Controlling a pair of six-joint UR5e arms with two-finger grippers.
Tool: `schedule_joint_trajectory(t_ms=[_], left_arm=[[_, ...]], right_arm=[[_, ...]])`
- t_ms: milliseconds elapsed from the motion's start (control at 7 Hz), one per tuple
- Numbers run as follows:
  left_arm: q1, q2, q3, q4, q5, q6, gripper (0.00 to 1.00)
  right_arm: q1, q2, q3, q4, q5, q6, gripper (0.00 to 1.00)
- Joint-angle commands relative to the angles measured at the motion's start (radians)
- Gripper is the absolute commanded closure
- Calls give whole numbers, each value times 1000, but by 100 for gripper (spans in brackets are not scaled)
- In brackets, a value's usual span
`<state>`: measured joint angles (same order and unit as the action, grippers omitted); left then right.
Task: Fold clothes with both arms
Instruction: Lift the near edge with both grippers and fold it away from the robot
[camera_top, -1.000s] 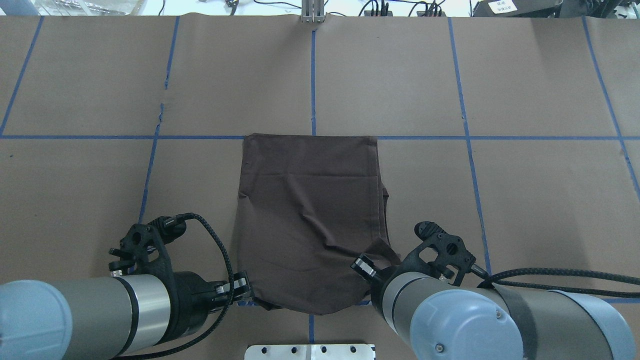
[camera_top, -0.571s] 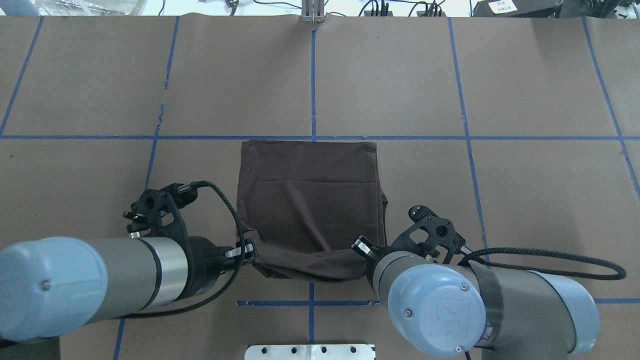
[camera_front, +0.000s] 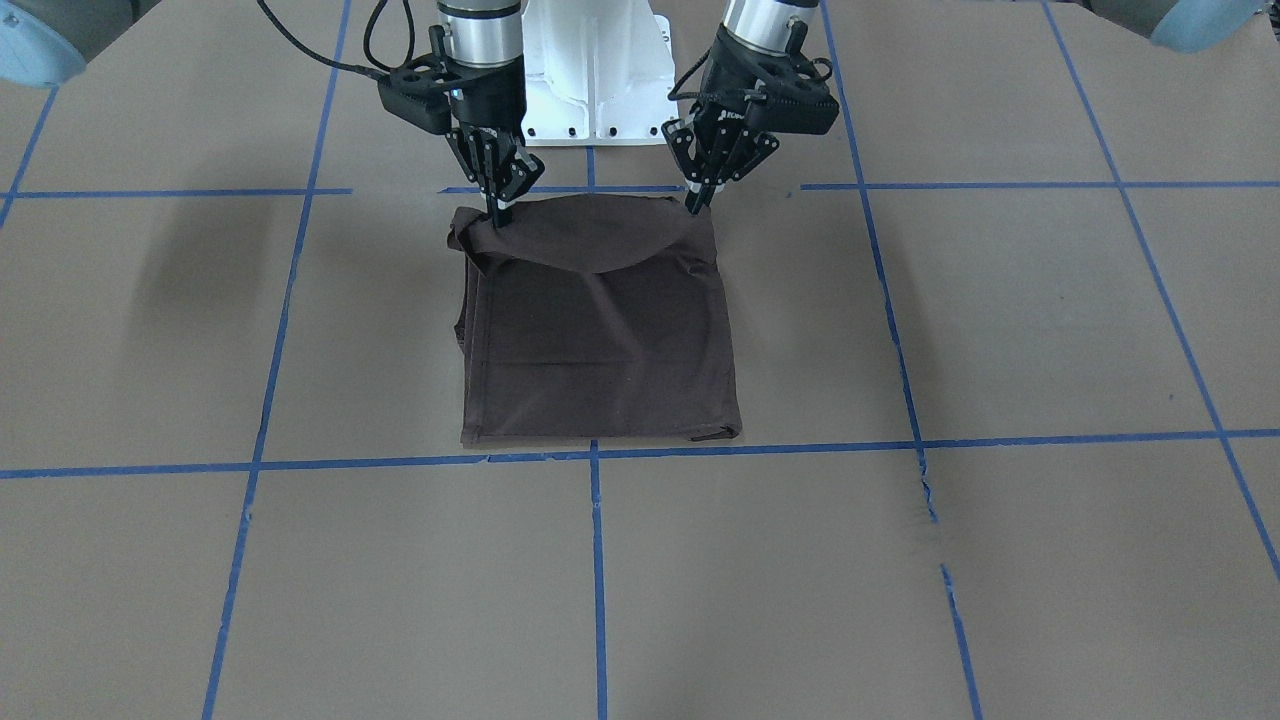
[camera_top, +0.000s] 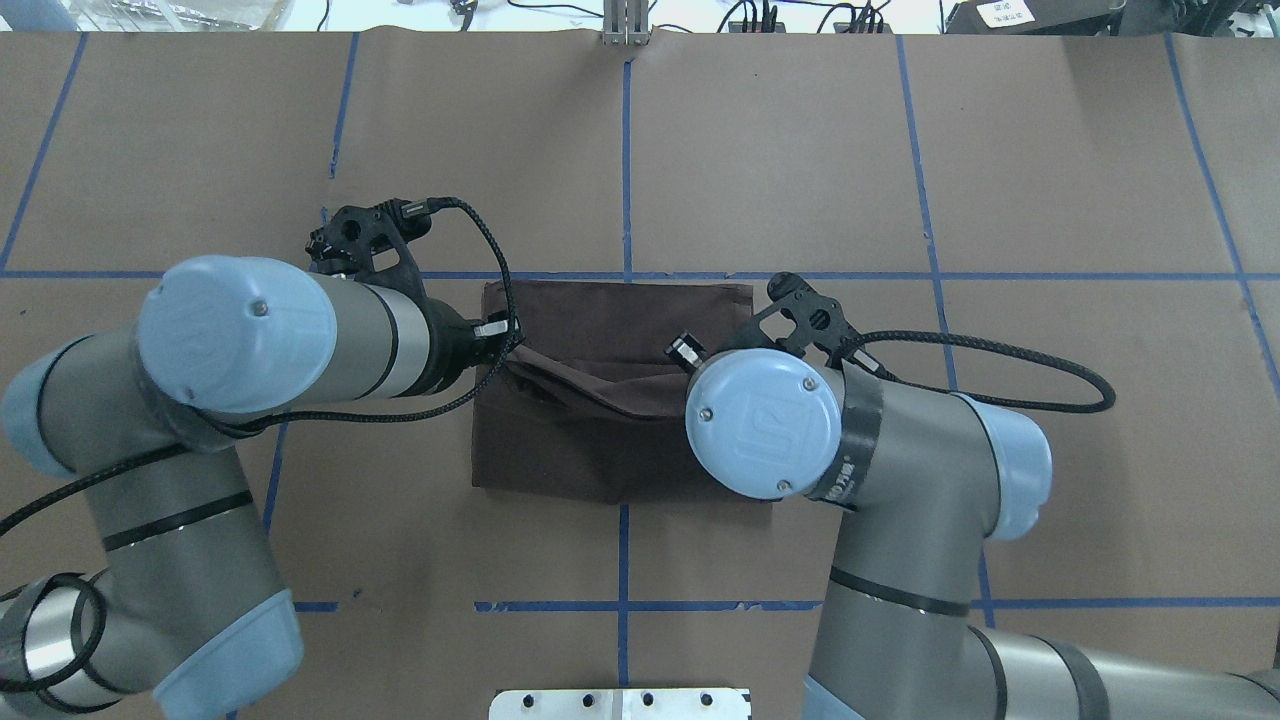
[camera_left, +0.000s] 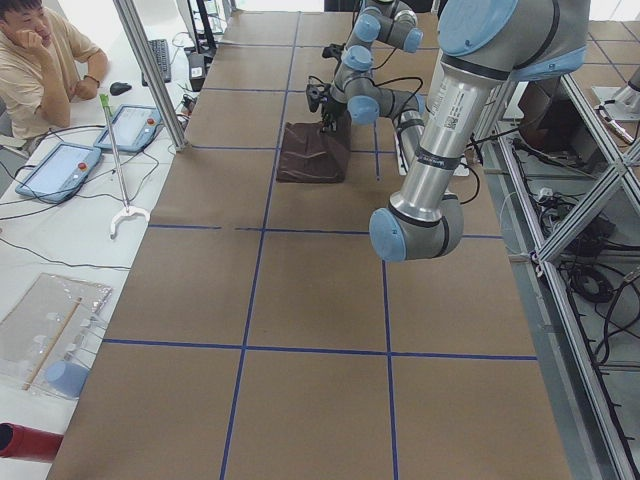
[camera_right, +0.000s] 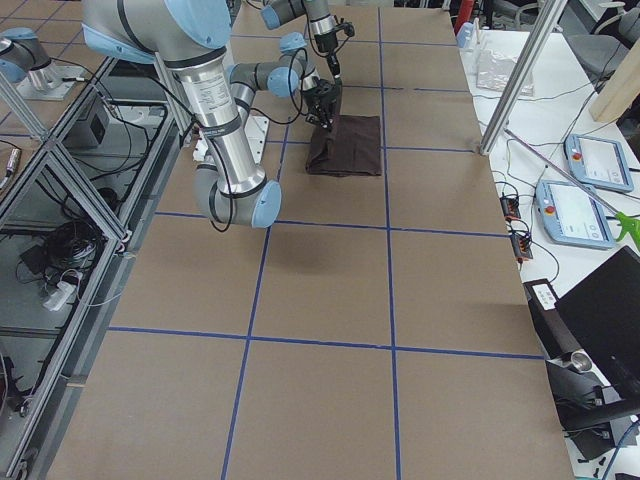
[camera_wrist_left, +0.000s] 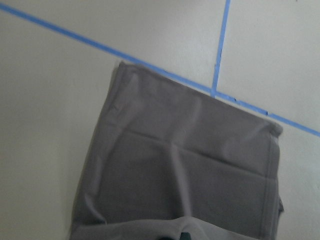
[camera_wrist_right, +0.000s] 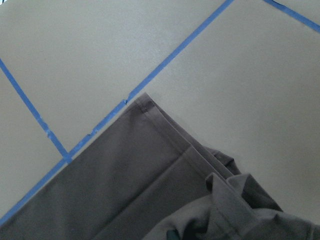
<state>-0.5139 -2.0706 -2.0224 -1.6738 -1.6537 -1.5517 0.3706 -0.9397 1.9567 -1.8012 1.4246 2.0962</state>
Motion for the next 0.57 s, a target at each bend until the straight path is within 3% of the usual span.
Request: schedule_joint_trajectory(t_ms=[0,286,429], left_arm=[[-55,-38,190,-136,-5,36,100],[-64,-52,339,-261,-3,50,100],[-64,-65,394,-298,-1,50,100]], right_arm=[[74,62,-192,124,30,-48,100],[97,108,-373,260,31,-56,100],[97,113,-404,270,31,-70,100]])
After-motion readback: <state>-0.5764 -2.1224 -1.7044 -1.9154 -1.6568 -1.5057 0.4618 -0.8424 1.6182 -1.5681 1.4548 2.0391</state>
